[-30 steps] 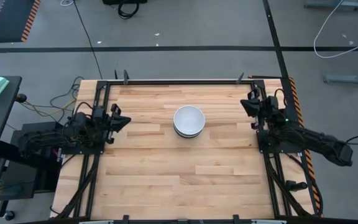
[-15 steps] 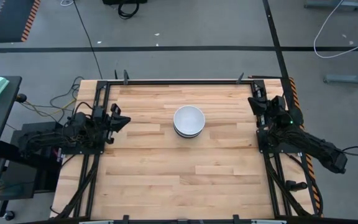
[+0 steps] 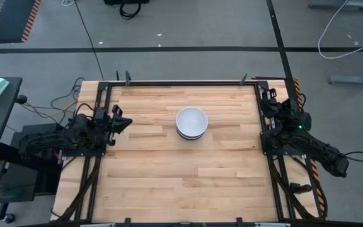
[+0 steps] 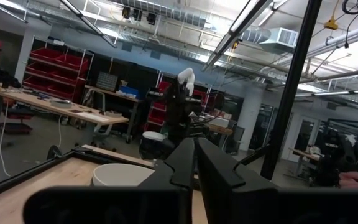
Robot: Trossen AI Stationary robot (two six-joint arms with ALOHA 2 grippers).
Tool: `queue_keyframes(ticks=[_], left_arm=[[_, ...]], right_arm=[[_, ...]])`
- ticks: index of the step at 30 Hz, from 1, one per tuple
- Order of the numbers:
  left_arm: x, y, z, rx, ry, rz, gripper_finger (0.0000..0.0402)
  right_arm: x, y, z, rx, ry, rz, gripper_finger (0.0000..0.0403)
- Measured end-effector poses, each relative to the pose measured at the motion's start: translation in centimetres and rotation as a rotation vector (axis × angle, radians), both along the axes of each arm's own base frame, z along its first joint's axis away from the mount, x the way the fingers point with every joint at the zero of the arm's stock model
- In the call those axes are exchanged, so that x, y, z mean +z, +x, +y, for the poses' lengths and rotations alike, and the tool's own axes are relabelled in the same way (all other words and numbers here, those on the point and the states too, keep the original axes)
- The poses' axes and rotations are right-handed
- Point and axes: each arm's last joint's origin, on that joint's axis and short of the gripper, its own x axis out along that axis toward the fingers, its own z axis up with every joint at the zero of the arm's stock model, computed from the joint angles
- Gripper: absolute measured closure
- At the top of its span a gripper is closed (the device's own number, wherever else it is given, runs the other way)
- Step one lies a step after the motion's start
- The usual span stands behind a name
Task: Nest bowls inside each other
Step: Return to Home Position
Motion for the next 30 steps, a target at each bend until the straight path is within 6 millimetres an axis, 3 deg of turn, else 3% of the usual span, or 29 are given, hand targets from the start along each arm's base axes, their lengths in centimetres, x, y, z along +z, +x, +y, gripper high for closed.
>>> queue_keyframes(ticks=[16,23,30], left_arm=[[-0.5,0.2,0.0,0.005,0.006,0.052,0.0377],[-0.8,0.2,0.2,0.056,-0.015,0.081,0.0371],[-1.2,0.3,0.5,0.145,-0.025,0.130,0.0367]], right_arm=[[-4.4,2.1,-1.9,-0.071,0.318,0.429,0.0388],[-4.8,2.0,-2.4,-0.208,0.418,0.413,0.0388],[-4.8,2.1,-2.4,-0.230,0.409,0.456,0.0388]])
